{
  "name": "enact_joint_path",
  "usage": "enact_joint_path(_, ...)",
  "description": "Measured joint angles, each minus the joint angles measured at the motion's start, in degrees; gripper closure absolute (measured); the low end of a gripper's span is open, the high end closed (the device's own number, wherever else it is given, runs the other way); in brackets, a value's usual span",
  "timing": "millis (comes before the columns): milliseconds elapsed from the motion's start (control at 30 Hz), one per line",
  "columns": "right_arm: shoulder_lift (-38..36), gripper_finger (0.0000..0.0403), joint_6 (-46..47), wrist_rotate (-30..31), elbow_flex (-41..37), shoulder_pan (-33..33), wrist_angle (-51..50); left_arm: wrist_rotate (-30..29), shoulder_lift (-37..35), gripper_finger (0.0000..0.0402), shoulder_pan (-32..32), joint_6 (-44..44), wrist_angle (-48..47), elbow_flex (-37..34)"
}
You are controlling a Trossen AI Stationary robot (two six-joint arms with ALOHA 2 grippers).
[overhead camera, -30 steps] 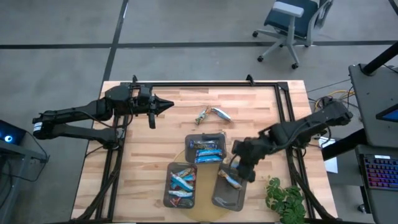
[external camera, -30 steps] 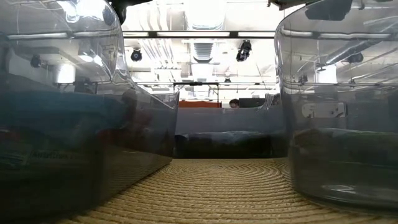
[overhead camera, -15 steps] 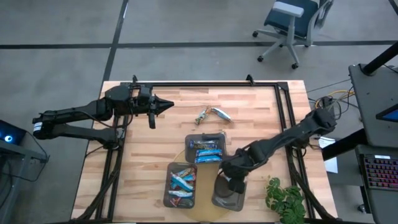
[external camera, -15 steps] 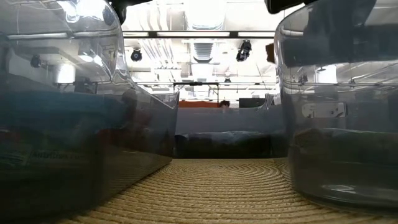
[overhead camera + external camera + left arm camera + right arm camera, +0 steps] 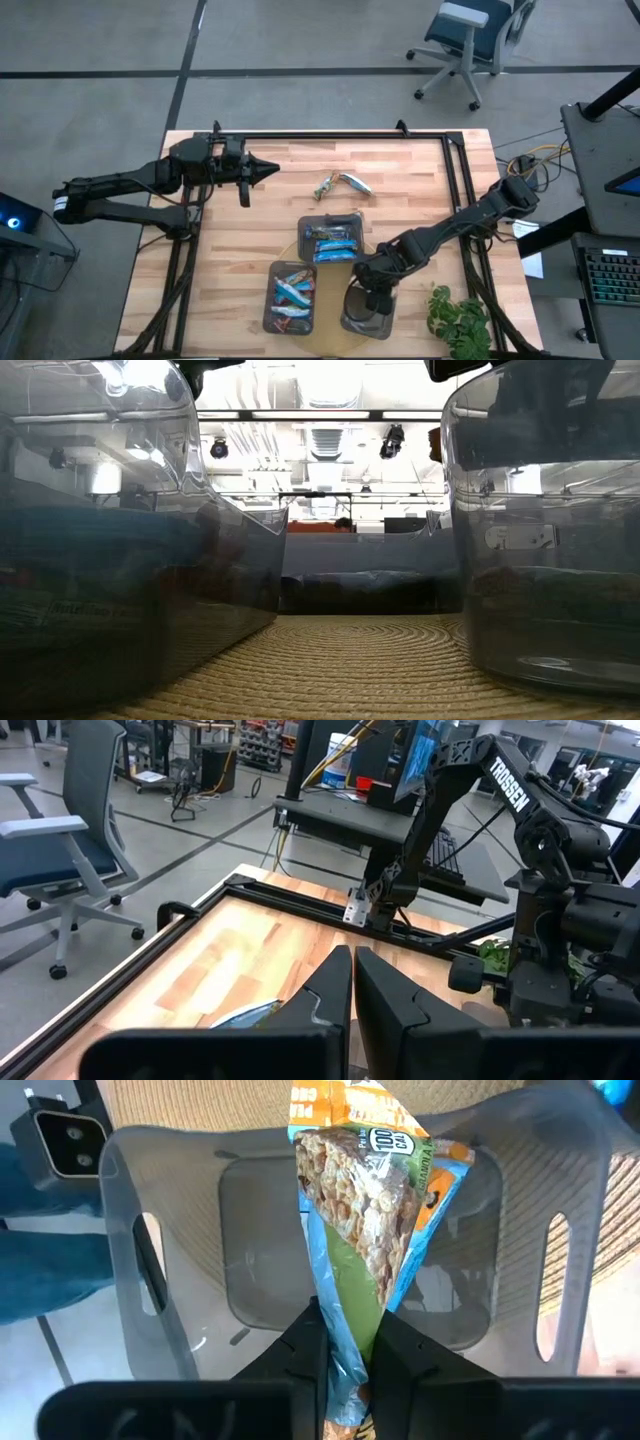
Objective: Pick and place Granola Bars by type
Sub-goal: Put the yellow granola bar into the bottom right black bin, then put the top left yellow granola bar into the bottom right black bin
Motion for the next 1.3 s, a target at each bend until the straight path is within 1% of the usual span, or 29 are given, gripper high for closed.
enact_joint_path(133, 0.04, 0.0364, 0.07, -0.02, -0.83, 0.00, -0.20, -0.01, 0.02, 0.0402, -0.01, -0.07, -1.35, 0.00)
enact_joint_path(233, 0.07, 0.0356, 0.07, 0.02, -1.21, 0.00, -0.24, -0.01, 0.02, 0.0402, -0.01, -0.09, -2.51, 0.00)
enact_joint_path(567, 0.07, 0.0278, 1.29, 0.03, -3.68, 0.00, -0.31, -0.03, 0.02, 0.0402, 0.00, -0.13, -2.89, 0.00)
enact_joint_path(733, 0.07, 0.0256, 1.25, 0.09, -3.66, 0.00, -0.23, -0.05, 0.02, 0.0402, -0.01, -0.15, -2.84, 0.00)
enact_joint_path(900, 0.07, 0.0253, 1.27, 0.22, -3.66, 0.00, -0.24, -0.05, 0.02, 0.0402, 0.00, -0.15, -2.80, 0.00)
enact_joint_path(1167, -0.46, 0.0269, 1.14, 0.95, -3.57, -0.09, -0.33, -0.05, 0.02, 0.0402, 0.01, -0.17, -2.78, 0.00)
enact_joint_path(1300, -1.99, 0.0279, 1.07, 3.71, -2.62, -0.04, -0.33, -0.07, 0.02, 0.0402, -0.01, -0.09, -2.78, 0.00)
